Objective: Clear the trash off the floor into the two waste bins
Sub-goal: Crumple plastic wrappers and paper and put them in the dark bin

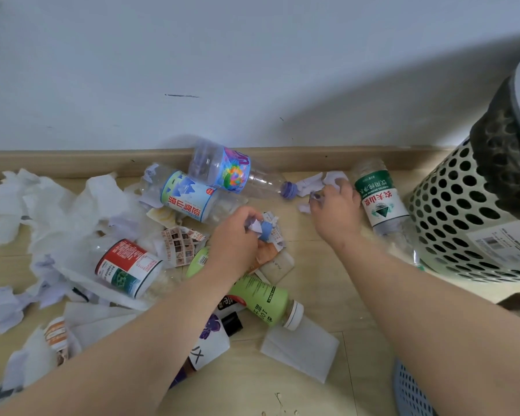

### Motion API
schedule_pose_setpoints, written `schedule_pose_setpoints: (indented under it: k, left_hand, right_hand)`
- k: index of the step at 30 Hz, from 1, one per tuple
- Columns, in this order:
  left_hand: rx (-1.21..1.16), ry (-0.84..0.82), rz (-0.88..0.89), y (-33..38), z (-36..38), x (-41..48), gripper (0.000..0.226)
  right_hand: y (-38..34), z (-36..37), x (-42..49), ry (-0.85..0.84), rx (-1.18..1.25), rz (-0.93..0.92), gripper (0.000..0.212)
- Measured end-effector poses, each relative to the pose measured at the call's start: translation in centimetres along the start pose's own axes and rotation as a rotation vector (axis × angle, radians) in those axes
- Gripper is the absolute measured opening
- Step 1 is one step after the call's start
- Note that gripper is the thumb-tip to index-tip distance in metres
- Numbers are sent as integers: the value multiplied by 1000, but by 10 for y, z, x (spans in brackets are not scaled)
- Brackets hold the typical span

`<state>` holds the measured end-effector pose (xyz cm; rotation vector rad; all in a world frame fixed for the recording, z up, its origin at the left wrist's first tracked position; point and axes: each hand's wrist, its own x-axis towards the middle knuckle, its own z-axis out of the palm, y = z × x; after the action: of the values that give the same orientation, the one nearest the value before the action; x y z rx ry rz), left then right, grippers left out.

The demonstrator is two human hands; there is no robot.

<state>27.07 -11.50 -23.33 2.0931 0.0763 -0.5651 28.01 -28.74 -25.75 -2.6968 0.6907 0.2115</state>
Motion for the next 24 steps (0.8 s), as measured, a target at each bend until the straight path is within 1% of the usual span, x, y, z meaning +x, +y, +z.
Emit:
schedule_pose_setpoints:
  k: [2, 4, 6, 7, 9, 12, 16, 18, 19, 22, 24]
  left_hand:
    - [-13, 11, 3, 2, 2, 1, 35]
    - [-28, 11, 25, 4, 1, 1, 35]
    - [-47, 8, 47, 3, 1, 1, 31]
    - [-61, 10, 50, 1, -1, 2, 29]
    - [-101, 6, 29, 0, -4, 3, 25]
    - [-103, -4, 3, -2, -10, 1, 27]
    - [-70, -15, 23, -2, -12, 0, 22]
    - [-22, -14, 39, -3, -10, 0, 17]
    - [2, -15, 43, -4, -10, 1, 16]
    - [50, -29, 44, -2, -7, -1, 20]
    - [61, -38, 47, -1, -6, -2, 24]
  right_hand:
    - [3, -4, 13, -44, -43, -31, 43]
    - [7, -1, 20, -140, -83, -25, 44]
    - [10, 6, 17, -208, -94, -2, 40]
    - [11, 11, 12, -213, -101, 1, 38]
    - [15, 20, 0, -166, -147, -6, 37]
    - [16, 26, -18, -83, -178, -2, 35]
    - [14, 32, -41, -65, -138, 25, 32]
    - [13, 35, -53, -79, -58, 33, 28]
    - [12, 35, -56, -100, 29, 52, 27]
    - [10, 31, -59, -187, 427, 170, 20]
    - [6, 24, -56, -185, 656, 241, 12]
